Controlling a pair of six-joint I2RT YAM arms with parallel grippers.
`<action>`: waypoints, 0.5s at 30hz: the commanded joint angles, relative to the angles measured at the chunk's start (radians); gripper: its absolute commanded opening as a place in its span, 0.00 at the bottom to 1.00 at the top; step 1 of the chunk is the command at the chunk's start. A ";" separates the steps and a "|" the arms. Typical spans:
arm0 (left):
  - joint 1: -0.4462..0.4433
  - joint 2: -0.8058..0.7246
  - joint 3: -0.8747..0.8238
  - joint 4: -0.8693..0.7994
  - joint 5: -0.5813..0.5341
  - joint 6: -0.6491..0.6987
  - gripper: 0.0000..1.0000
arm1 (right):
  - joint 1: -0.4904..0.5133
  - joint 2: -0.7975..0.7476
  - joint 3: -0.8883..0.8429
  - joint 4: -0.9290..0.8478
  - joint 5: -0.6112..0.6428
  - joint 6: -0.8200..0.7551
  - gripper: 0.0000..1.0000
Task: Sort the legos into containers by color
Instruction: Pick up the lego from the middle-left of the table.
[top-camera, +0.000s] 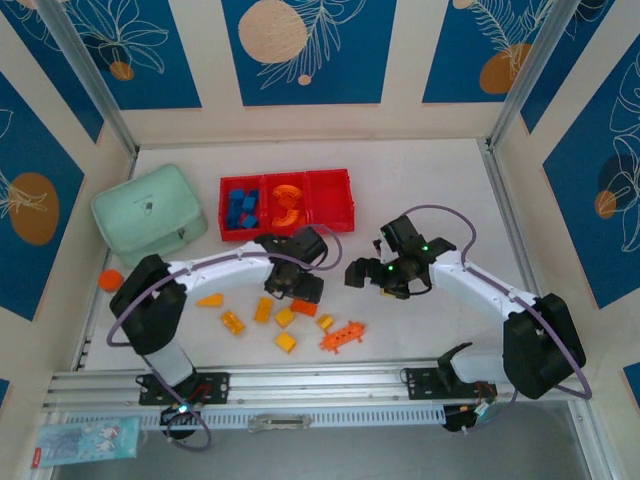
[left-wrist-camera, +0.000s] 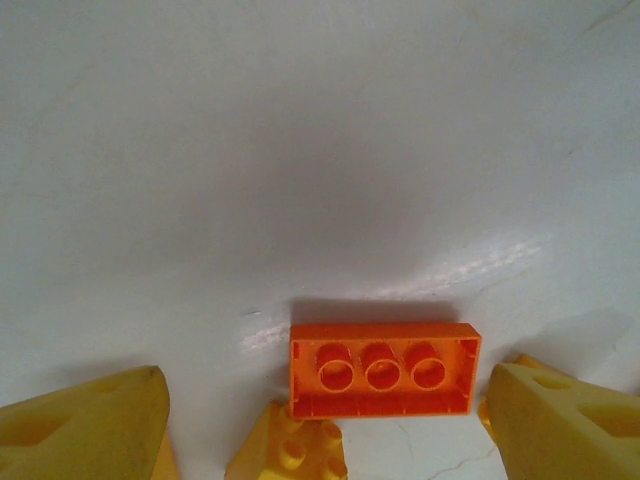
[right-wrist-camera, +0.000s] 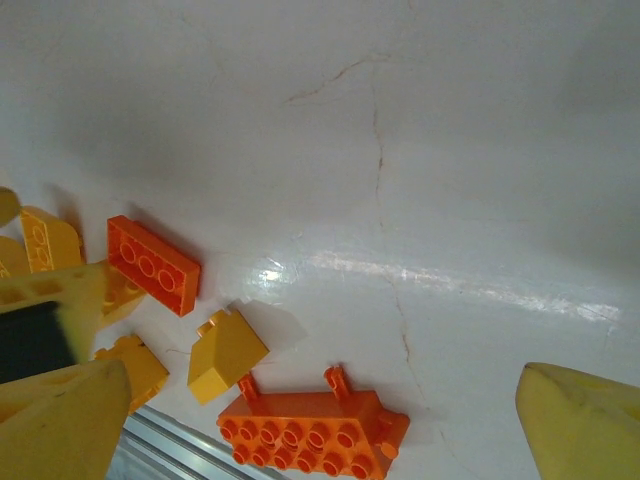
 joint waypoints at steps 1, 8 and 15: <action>-0.013 0.053 0.023 0.009 0.033 -0.033 0.83 | 0.000 -0.017 -0.013 0.005 0.002 0.008 0.99; -0.041 0.131 0.045 0.019 0.050 -0.050 0.83 | -0.011 -0.020 -0.028 0.009 0.003 0.002 0.99; -0.066 0.149 0.037 0.021 0.055 -0.063 0.83 | -0.027 -0.017 -0.039 0.021 -0.009 -0.001 0.99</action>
